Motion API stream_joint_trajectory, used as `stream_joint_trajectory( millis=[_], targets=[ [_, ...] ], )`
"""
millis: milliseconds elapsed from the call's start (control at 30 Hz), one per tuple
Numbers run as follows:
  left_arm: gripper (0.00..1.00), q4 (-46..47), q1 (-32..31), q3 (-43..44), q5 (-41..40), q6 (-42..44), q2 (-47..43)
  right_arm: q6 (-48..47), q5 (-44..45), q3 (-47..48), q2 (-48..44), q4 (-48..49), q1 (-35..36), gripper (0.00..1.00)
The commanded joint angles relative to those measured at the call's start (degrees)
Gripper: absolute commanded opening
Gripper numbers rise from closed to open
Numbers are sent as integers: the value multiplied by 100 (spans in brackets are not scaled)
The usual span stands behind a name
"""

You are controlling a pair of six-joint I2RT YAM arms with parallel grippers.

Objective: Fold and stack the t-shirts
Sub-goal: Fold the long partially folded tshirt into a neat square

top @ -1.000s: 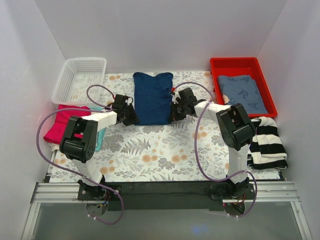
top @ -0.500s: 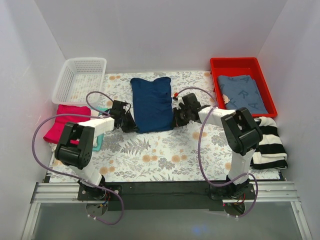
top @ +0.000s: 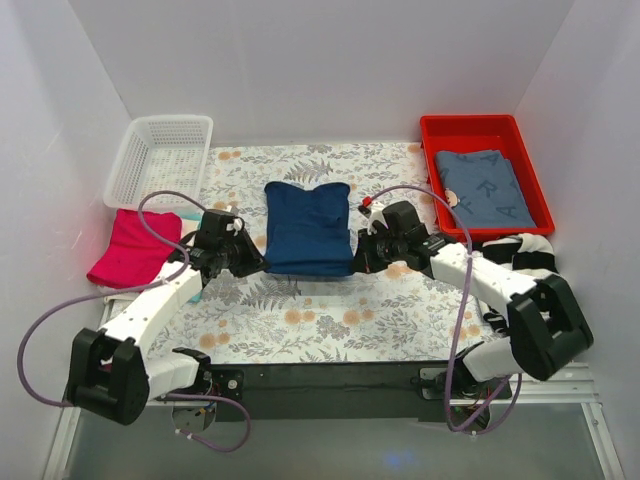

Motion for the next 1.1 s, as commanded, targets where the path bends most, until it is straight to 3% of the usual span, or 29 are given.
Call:
stream_joint_trajectory(
  millis=[0, 300, 567, 800, 1067],
  targets=[
    [0, -648, 3, -108, -473, -264, -759, 48, 245, -92, -591, -595, 97, 1],
    [0, -1448, -68, 15, -895, -651, -1886, 30, 359, 241, -1392, -1246, 195, 1],
    [0, -1554, -77, 393, -1877, -1020, -1817, -233, 869, 891, -911, -1247, 195, 1],
    [0, -711, -68, 981, -2600, -398, -790, -444, 975, 2314, 381, -1238, 98, 1],
    [0, -95, -59, 2185, -2653, -265, 1740, -436, 940, 3528, 1936, -1220, -148, 1]
  ],
)
